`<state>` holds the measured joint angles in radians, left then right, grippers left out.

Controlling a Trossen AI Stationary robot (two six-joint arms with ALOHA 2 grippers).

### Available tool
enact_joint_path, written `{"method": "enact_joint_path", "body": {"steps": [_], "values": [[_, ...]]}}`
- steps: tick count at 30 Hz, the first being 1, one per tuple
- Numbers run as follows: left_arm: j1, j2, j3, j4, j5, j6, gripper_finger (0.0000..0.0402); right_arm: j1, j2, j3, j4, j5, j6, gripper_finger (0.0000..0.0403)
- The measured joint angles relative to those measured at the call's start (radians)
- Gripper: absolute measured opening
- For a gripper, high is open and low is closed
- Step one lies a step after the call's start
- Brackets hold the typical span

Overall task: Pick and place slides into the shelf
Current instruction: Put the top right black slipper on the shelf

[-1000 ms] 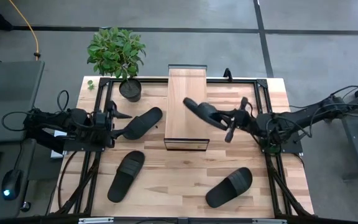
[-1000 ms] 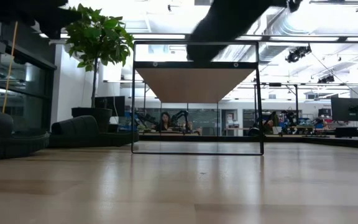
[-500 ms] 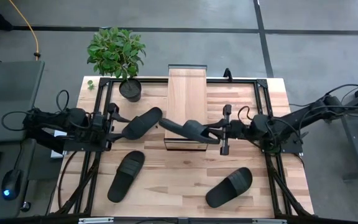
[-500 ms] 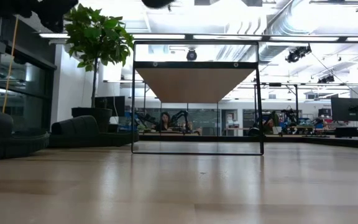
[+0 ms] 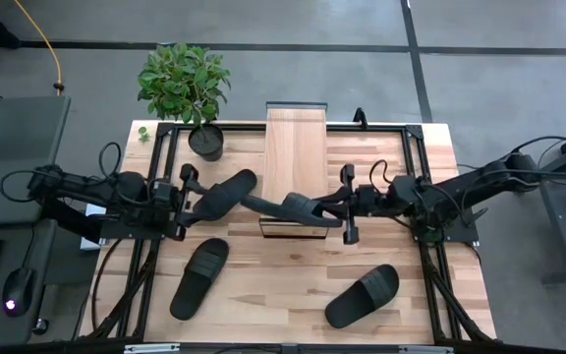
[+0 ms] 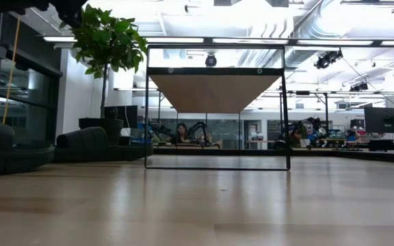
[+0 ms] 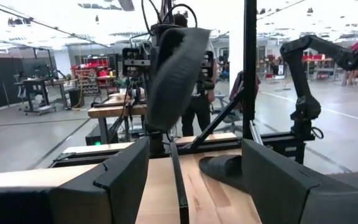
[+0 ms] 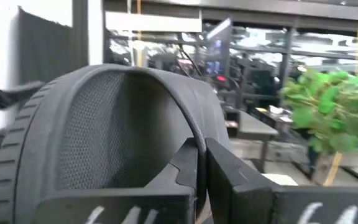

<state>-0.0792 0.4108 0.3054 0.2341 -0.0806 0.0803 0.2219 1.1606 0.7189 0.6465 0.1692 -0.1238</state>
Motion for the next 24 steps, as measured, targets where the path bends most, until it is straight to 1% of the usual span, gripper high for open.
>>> {"method": "enact_joint_path", "body": {"steps": [6,15,19,24], "values": [[0.0,0.047,0.0,0.025,-0.057,0.002,0.0239,-0.025,0.057,0.0,0.106,-0.1,0.046,0.0],[0.0,0.098,0.0,0.112,-0.043,0.001,0.0239,-0.054,0.107,0.001,0.167,-0.118,0.077,0.0],[0.0,0.118,0.0,0.131,-0.04,0.001,0.0239,-0.054,0.128,0.027,0.164,-0.123,0.078,0.0],[0.0,0.152,0.0,0.178,-0.03,-0.001,0.0239,-0.054,0.19,0.073,0.158,-0.153,0.075,0.0]]}}
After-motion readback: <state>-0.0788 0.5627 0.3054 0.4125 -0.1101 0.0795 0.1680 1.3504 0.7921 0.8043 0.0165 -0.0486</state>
